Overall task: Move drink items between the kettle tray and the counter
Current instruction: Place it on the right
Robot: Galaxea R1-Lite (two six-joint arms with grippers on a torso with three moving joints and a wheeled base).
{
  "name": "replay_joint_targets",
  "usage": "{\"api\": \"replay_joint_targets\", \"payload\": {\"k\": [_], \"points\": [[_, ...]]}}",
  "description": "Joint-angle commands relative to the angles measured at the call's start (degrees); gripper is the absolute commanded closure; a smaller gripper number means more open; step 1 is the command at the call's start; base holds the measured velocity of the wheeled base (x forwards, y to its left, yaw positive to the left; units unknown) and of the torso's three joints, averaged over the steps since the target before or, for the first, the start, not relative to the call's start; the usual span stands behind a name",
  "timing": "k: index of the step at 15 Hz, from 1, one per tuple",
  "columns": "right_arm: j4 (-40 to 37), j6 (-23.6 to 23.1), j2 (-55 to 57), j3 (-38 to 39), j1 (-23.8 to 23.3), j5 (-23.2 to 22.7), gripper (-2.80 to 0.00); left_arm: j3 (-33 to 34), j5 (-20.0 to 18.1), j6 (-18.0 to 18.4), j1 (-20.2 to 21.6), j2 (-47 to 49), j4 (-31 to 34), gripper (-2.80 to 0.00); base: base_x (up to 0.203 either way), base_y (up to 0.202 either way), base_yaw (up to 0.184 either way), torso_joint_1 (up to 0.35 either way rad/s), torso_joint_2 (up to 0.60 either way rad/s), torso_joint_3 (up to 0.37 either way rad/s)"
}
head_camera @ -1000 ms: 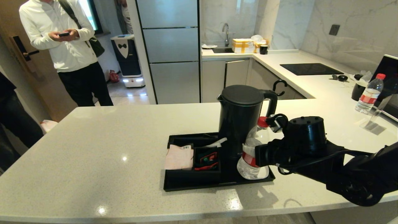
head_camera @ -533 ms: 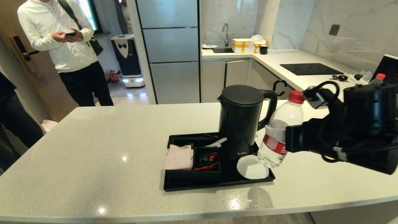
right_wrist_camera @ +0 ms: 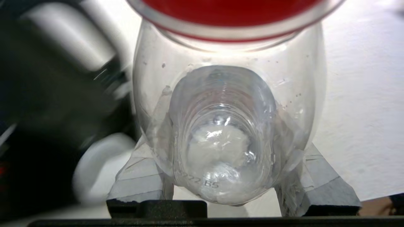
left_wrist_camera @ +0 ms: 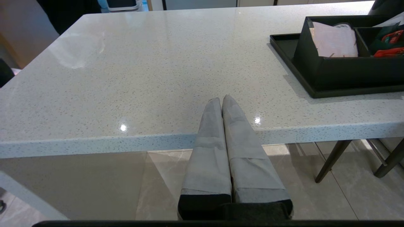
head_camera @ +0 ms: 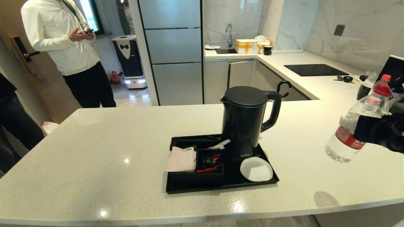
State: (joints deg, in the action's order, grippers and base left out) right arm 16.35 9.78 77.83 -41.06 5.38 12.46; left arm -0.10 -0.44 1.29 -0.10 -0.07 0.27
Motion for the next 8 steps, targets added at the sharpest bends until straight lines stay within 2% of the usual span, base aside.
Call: {"api": "replay_joint_targets", "payload": {"k": [1,4,6,8], "points": [[9.1,0.2,6.8,2.0,-4.6,2.5,0.0,0.0,0.0,0.0,0.0,0.1,0.0,0.0,0.0,0.0,0.0,0.0,0.0,0.0],[15.5,0.8,13.5,4.5,-8.0,4.7,0.0,0.0,0.0,0.0,0.0,0.1,0.0,0.0,0.0,0.0,0.0,0.0,0.0,0.0],[17.2,2.7,18.5,3.4,-11.7,4.8,0.0,0.0,0.0,0.0,0.0,0.1,0.0,0.0,0.0,0.0,0.0,0.0,0.0,0.0],[17.8,3.8,20.8,3.6,-12.9,4.9,0.0,0.0,0.0,0.0,0.0,0.1,0.0,0.0,0.0,0.0,0.0,0.0,0.0,0.0]]}}
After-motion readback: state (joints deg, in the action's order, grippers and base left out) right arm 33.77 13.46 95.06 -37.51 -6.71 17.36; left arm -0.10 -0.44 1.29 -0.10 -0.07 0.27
